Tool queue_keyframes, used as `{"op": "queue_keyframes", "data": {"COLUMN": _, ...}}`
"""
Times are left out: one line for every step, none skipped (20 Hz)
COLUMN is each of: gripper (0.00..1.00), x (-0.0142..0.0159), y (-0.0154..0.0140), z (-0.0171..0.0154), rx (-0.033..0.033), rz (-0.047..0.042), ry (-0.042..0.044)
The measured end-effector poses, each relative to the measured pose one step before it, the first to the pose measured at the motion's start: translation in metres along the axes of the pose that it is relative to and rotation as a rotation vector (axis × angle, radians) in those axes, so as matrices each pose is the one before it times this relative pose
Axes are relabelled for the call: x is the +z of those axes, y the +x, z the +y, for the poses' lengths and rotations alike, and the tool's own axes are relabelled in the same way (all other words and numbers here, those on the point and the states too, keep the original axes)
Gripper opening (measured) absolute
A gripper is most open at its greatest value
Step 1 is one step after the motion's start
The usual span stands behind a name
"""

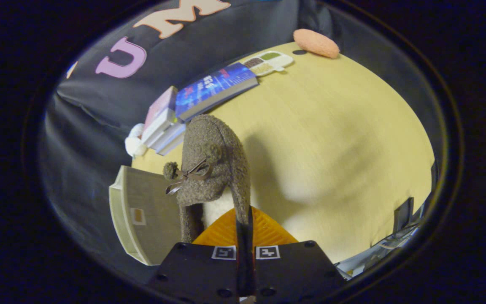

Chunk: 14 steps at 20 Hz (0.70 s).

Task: Open the storage box then place both shoes into the box .Put the left shoe in first, then the right shoe, with the right side of both shoes facing outward in a uniform manner.

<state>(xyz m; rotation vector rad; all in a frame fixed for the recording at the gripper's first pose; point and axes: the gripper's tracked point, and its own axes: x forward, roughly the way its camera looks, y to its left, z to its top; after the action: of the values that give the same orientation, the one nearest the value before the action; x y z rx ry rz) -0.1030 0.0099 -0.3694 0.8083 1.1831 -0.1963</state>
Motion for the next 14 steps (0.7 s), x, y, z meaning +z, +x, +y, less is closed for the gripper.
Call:
{"op": "queue_keyframes", "data": {"gripper": 0.04, "x": 0.00434, "y": -0.00726, "z": 0.02103, "rx": 0.03504, "rz": -0.01132, "ry": -0.00152}}
{"op": "queue_keyframes", "data": {"gripper": 0.03, "x": 0.00376, "y": -0.00595, "z": 0.02193, "rx": 0.03543, "rz": -0.00951, "ry": -0.01039}}
{"op": "queue_keyframes", "data": {"gripper": 0.03, "x": 0.00353, "y": -0.00479, "z": 0.02196, "rx": 0.03134, "rz": -0.00838, "ry": -0.01331}}
{"op": "queue_keyframes", "data": {"gripper": 0.03, "x": 0.00150, "y": -0.00381, "z": 0.02219, "rx": 0.02964, "rz": -0.00097, "ry": -0.01588}}
{"op": "queue_keyframes", "data": {"gripper": 0.03, "x": -0.00070, "y": -0.00268, "z": 0.02218, "rx": 0.03072, "rz": 0.00104, "ry": -0.01474}}
{"op": "queue_keyframes", "data": {"gripper": 0.03, "x": -0.00198, "y": -0.00071, "z": 0.02165, "rx": 0.02950, "rz": 0.00599, "ry": -0.01355}}
{"op": "queue_keyframes", "data": {"gripper": 0.03, "x": -0.00307, "y": 0.00071, "z": 0.01638, "rx": 0.02524, "rz": 0.00494, "ry": -0.01529}}
{"op": "queue_keyframes", "data": {"gripper": 0.03, "x": -0.00318, "y": 0.00229, "z": 0.01657, "rx": 0.02075, "rz": 0.00984, "ry": -0.01326}}
{"op": "queue_keyframes", "data": {"gripper": 0.03, "x": -0.00569, "y": 0.00257, "z": 0.01536, "rx": 0.01815, "rz": 0.01327, "ry": -0.00866}}
{"op": "queue_keyframes", "data": {"gripper": 0.03, "x": -0.00697, "y": 0.00498, "z": 0.01269, "rx": 0.01527, "rz": 0.01657, "ry": -0.00425}}
{"op": "queue_keyframes", "data": {"gripper": 0.03, "x": -0.00860, "y": 0.00500, "z": 0.01031, "rx": 0.01109, "rz": 0.01869, "ry": -0.00237}}
{"op": "queue_keyframes", "data": {"gripper": 0.03, "x": -0.00900, "y": 0.00717, "z": 0.00757, "rx": 0.00322, "rz": 0.01679, "ry": -0.00108}}
{"op": "queue_keyframes", "data": {"gripper": 0.03, "x": -0.00939, "y": 0.00674, "z": 0.00494, "rx": -0.00556, "rz": 0.02101, "ry": -0.00684}}
{"op": "queue_keyframes", "data": {"gripper": 0.03, "x": -0.00890, "y": 0.00637, "z": 0.00283, "rx": -0.01029, "rz": 0.01552, "ry": -0.00886}}
